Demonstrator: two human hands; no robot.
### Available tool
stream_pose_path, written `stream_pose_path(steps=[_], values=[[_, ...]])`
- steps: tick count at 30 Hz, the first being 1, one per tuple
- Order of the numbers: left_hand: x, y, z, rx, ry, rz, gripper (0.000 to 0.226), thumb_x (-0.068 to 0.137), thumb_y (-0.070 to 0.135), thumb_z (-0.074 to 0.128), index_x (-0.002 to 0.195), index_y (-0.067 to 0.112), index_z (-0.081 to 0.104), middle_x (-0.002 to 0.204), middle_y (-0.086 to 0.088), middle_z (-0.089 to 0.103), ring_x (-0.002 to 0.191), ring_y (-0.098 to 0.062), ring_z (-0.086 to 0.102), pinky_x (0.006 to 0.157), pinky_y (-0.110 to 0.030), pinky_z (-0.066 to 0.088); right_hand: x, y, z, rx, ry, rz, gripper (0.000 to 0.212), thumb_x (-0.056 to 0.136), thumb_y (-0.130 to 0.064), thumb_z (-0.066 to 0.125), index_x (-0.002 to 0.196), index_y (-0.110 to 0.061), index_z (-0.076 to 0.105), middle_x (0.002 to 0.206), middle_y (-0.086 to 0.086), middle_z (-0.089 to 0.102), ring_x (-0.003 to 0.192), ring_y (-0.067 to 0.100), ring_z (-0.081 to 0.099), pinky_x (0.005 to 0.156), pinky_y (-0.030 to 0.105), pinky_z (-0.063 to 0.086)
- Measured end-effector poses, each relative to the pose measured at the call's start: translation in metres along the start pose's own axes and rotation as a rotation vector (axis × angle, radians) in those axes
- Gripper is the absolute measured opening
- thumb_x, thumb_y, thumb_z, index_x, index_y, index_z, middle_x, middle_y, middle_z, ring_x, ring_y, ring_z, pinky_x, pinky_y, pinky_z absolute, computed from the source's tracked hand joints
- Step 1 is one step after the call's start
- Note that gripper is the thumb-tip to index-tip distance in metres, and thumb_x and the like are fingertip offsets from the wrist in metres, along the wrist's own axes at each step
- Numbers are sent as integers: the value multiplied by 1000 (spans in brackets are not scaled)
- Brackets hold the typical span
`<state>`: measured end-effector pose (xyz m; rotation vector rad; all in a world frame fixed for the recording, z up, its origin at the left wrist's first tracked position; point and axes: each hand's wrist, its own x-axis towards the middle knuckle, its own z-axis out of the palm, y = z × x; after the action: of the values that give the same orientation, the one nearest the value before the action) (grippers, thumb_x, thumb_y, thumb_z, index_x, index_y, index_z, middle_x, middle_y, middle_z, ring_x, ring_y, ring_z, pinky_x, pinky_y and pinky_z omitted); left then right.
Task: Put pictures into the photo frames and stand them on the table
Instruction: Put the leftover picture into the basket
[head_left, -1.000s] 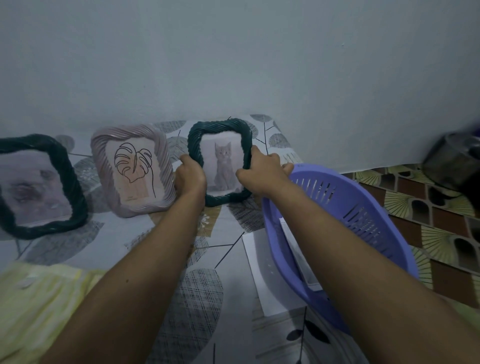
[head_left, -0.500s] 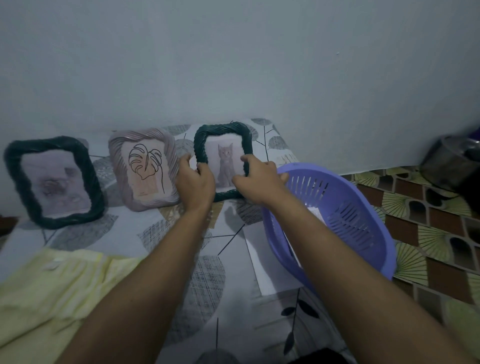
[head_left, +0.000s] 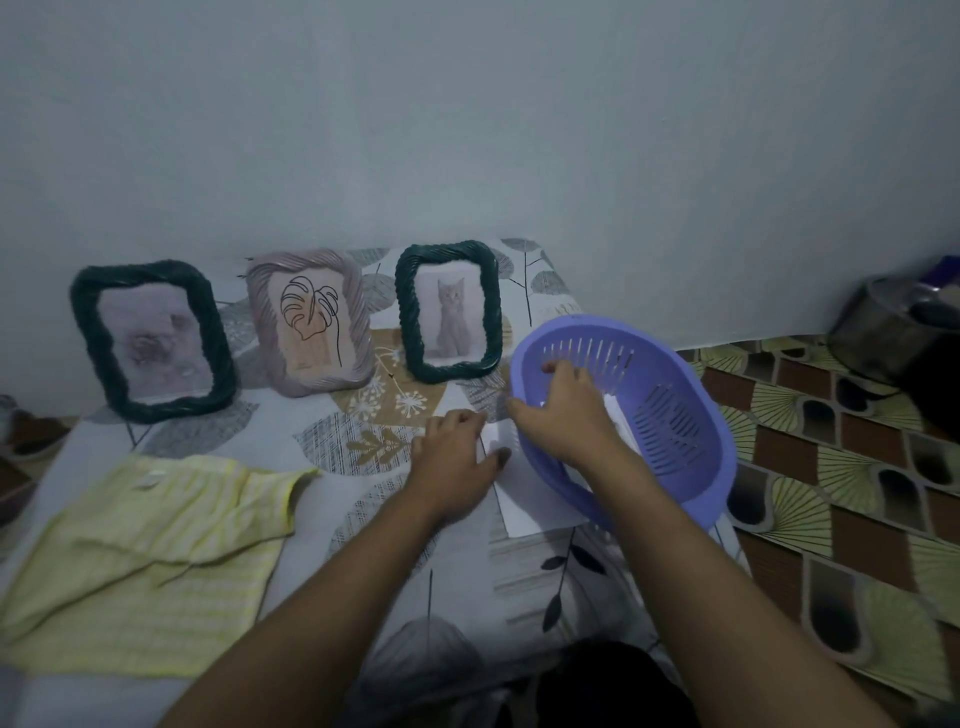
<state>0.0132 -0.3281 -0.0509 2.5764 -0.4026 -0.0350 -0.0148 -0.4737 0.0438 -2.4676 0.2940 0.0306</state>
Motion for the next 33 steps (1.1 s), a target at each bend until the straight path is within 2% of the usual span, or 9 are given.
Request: stream_pose_path(steps=[2,5,11,17,21,24,27,30,33], values=[[2,1,2,60,-47,-18,64,97,57,42,152,26,32,152,0,36,136,-27,29,106,-48,28,-4,5,2,35,-76,-10,68,94,-42,61,148,-10,37,147,13,45,129,33,48,97,41,44],[6,5,-1,118,-100,-24,58,96,57,44,148,33,37,146,-2,39,133,-29,29,99,-48,29,-10,6,4,60,-75,-59,44,98,-35,56,135,-12,57,131,9,64,114,29,60,86,31,44],[8,23,-12,33,-87,-119,54,81,46,62,131,27,52,131,-2,45,128,-27,34,95,-49,32,-11,4,1,88,-64,-50,41,97,-32,54,134,-14,60,130,7,65,116,29,59,90,32,42],[20,31,-22,-90,-251,-262,44,68,45,68,102,25,50,115,-4,55,120,-29,45,100,-49,39,-7,7,1,76,-66,-65,38,98,-30,52,130,-12,62,127,10,65,111,30,59,91,35,46],[16,35,-16,-240,-186,-267,31,73,24,73,89,26,46,82,4,57,80,-20,55,94,-48,45,-7,7,1,79,-69,-73,40,99,-31,51,134,-11,59,130,11,64,113,30,59,91,36,45],[2,35,-18,-482,-51,-314,35,73,9,73,96,23,50,83,1,62,76,-17,59,77,-36,55,-8,7,3,76,-71,-77,41,100,-31,51,134,-11,58,130,11,64,113,30,60,93,37,46],[-6,30,-27,-637,51,-385,35,82,-5,66,107,14,50,90,-3,61,71,-9,56,51,-16,50,-9,6,5,72,-72,-66,41,100,-34,51,134,-11,58,130,11,64,114,31,59,95,38,46],[-14,16,-39,-742,127,-452,35,83,0,67,108,18,49,99,-2,60,72,-10,58,51,-22,49,-10,5,5,80,-82,-49,44,100,-34,51,138,-11,55,135,10,62,119,31,57,98,39,44],[-29,-1,-53,-846,169,-539,35,77,7,69,109,17,58,105,-8,68,83,-26,67,68,-41,60,-11,4,4,74,-99,-32,47,100,-35,52,141,-10,52,137,10,59,123,31,55,99,37,43]])
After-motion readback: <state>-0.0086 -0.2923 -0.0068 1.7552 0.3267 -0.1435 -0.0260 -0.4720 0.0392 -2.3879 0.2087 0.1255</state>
